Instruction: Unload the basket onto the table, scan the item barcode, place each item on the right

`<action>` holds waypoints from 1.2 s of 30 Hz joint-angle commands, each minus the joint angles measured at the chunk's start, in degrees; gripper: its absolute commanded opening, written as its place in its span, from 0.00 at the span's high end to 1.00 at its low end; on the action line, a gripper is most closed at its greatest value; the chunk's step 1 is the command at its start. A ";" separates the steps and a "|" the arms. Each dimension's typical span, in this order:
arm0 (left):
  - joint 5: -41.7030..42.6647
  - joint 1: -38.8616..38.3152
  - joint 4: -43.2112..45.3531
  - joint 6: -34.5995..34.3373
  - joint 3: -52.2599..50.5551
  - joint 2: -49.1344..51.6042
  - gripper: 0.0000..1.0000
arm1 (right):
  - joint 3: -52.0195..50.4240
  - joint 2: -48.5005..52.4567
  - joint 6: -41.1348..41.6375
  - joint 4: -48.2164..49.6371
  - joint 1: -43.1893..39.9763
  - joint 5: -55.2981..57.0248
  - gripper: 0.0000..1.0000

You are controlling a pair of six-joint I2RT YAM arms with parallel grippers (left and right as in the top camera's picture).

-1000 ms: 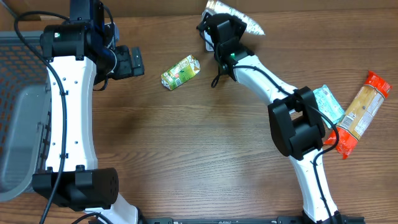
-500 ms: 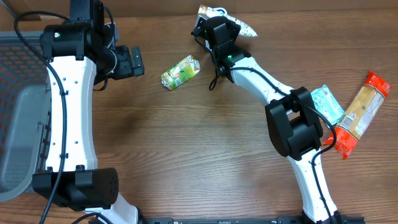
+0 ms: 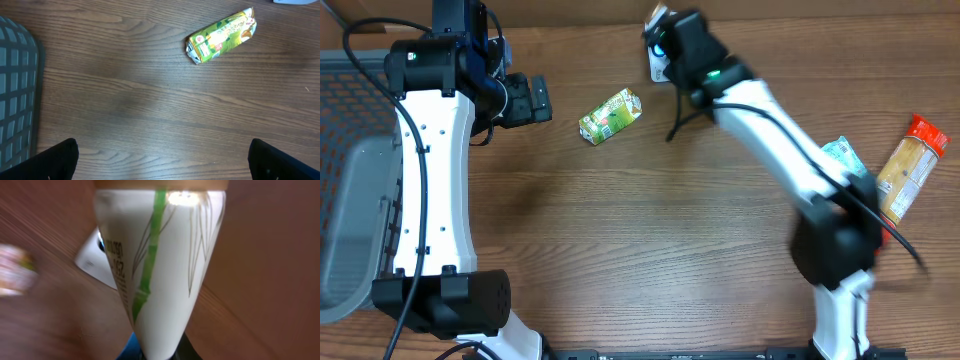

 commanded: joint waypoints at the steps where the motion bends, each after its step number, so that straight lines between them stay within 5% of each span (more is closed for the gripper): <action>1: -0.02 0.24 -0.07 -0.57 0.00 0.59 0.00 | 2.23 -17.09 17.75 -6.88 -3.87 -19.56 0.96; 6: -0.02 0.24 -0.07 -0.57 0.00 0.59 0.01 | 2.23 -23.87 28.28 -20.26 -12.68 -38.38 0.96; 13: -0.02 0.24 -0.09 -0.57 0.00 0.59 0.00 | -1.95 -23.19 42.86 -33.90 -28.89 -41.24 0.96; 26: -0.02 0.24 -0.07 -0.57 0.00 0.59 0.00 | -33.66 -19.91 53.22 -16.06 -46.07 -41.24 0.96; 31: -0.02 0.24 -0.07 -0.57 0.00 0.59 0.00 | -36.65 -19.91 52.70 -17.29 -48.72 -40.85 0.73; 34: 0.00 0.24 -0.07 -0.57 0.00 0.59 0.00 | -36.61 -19.93 51.23 -18.38 -48.72 -40.79 0.47; 36: 0.00 0.24 -0.07 -0.57 0.02 0.59 0.00 | -36.59 -19.93 51.23 -19.30 -48.70 -40.83 0.41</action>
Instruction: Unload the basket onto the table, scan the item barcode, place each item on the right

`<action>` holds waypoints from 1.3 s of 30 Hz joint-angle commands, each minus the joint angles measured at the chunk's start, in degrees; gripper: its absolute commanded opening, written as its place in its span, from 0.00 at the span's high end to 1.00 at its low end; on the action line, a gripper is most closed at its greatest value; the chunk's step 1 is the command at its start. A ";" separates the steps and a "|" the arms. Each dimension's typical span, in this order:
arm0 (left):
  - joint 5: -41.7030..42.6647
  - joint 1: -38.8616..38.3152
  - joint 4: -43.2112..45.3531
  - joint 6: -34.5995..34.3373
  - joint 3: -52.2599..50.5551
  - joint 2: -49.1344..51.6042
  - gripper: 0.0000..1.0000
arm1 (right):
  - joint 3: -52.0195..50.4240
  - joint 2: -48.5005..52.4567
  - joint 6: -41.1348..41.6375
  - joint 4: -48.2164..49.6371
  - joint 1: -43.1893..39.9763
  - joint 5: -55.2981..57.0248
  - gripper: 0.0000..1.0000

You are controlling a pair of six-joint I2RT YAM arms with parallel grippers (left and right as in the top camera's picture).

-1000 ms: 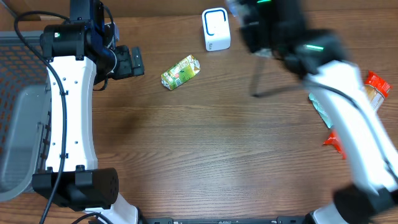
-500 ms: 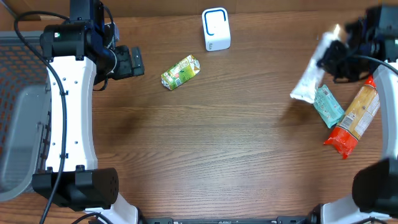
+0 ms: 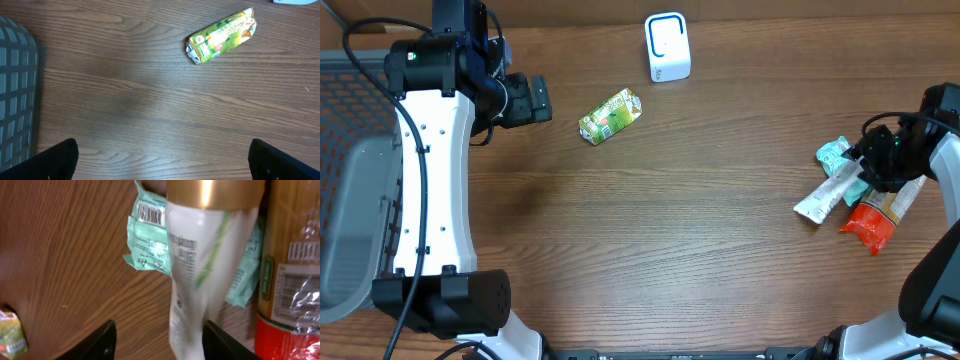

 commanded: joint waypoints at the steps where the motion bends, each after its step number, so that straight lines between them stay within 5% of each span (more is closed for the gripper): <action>1: -0.02 0.24 -0.07 -0.59 0.02 0.59 0.00 | 0.57 -1.38 -0.52 -0.74 0.28 -1.11 0.40; 13: -0.02 0.24 -0.07 -0.59 0.00 0.59 0.00 | 9.88 -4.90 -3.54 -6.43 11.98 -4.63 0.29; 15: 0.00 0.24 -0.07 -0.59 0.02 0.59 0.00 | 10.34 -4.87 -3.02 -3.32 16.81 -5.60 0.23; 26: 0.00 0.24 -0.07 -0.59 0.00 0.59 0.00 | 15.91 1.53 3.93 19.87 40.02 -5.88 0.26; 34: -0.02 0.24 -0.07 -0.59 0.00 0.59 0.01 | 47.58 20.48 -7.91 7.63 46.66 -5.97 0.23; 39: 0.00 0.24 -0.07 -0.59 0.00 0.59 0.00 | 51.65 27.54 -19.26 10.27 46.90 -5.55 0.23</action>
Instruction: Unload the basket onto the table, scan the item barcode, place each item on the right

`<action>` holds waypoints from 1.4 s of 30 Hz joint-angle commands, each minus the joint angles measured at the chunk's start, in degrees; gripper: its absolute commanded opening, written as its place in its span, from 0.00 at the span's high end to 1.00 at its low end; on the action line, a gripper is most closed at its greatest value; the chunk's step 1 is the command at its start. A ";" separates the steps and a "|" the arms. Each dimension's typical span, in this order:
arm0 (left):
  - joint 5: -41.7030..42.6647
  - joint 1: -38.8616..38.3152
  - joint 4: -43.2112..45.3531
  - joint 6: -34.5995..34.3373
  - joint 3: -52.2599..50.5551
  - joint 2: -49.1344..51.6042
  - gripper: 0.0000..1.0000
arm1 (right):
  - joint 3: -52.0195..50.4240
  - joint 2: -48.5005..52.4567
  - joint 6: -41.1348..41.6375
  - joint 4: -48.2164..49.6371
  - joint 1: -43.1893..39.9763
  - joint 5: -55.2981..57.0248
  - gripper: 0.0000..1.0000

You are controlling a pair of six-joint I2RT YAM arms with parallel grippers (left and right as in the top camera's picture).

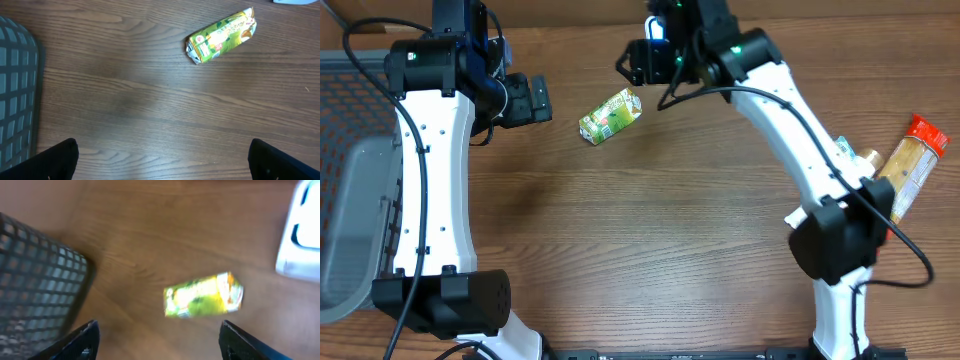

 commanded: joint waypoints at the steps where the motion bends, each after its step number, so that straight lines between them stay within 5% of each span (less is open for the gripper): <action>1: 0.00 0.24 -0.07 -0.59 0.00 0.59 0.01 | 1.68 4.57 -12.22 1.07 -0.26 0.31 0.24; 9: -0.02 0.24 -0.07 -0.59 0.00 0.59 0.00 | 1.53 11.85 -23.96 6.86 2.10 -2.25 0.27; 26: -0.02 0.24 -0.09 -0.59 0.02 0.59 0.00 | 1.42 23.71 -24.15 24.46 7.28 2.10 0.25; 33: 0.00 0.24 -0.09 -0.59 0.00 0.59 0.01 | 1.57 23.28 -24.00 17.51 7.23 2.01 0.25; 42: 0.00 0.24 -0.09 -0.59 0.02 0.59 0.00 | 1.57 17.73 -23.91 -3.87 7.23 -2.43 0.31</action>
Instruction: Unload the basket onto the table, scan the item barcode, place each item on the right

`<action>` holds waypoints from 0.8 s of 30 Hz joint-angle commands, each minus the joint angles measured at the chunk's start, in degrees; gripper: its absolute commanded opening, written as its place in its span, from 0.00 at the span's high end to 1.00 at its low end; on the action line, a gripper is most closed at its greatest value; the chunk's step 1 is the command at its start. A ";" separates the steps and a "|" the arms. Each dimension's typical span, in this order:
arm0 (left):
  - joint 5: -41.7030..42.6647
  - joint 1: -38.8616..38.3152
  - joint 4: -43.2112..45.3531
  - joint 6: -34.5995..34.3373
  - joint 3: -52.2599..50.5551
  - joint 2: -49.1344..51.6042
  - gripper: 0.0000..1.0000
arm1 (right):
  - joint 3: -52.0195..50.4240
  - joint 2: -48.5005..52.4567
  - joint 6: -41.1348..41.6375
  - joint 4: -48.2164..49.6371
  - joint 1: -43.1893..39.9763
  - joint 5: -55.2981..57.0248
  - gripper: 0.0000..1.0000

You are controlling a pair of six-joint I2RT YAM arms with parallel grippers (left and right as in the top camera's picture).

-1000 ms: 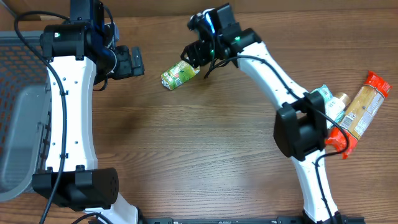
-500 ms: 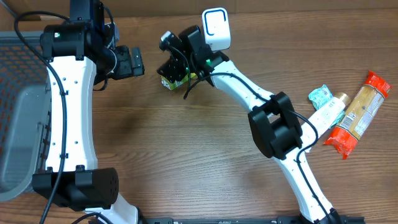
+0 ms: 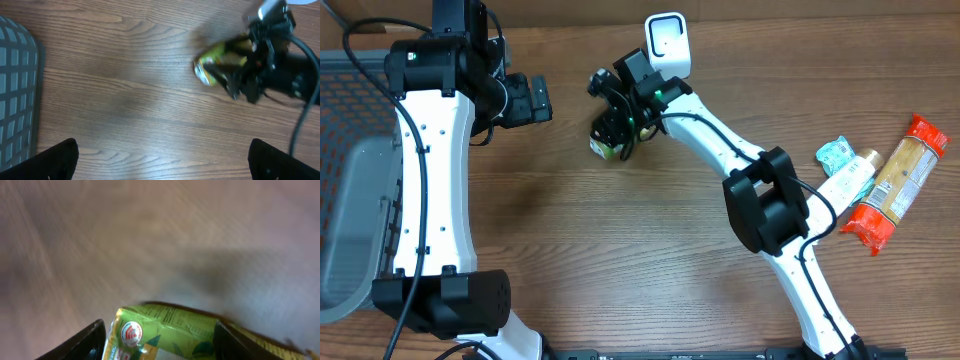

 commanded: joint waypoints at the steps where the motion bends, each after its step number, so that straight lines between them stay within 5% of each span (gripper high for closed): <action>1: -0.02 0.24 -0.09 -0.57 0.00 0.59 0.00 | -0.63 -3.87 0.87 -7.15 -0.13 -3.13 0.31; 7: 0.00 0.24 -0.09 -0.57 0.02 0.59 0.00 | -0.63 -11.80 0.79 -20.24 -1.57 -0.79 0.26; 15: 0.00 0.24 -0.11 -0.57 0.00 0.59 0.00 | -0.76 -14.47 2.56 -20.70 -11.06 3.96 0.04; 24: 0.00 0.24 -0.09 -0.57 0.00 0.59 0.00 | -4.98 -9.84 3.76 -12.57 -16.63 -8.48 0.14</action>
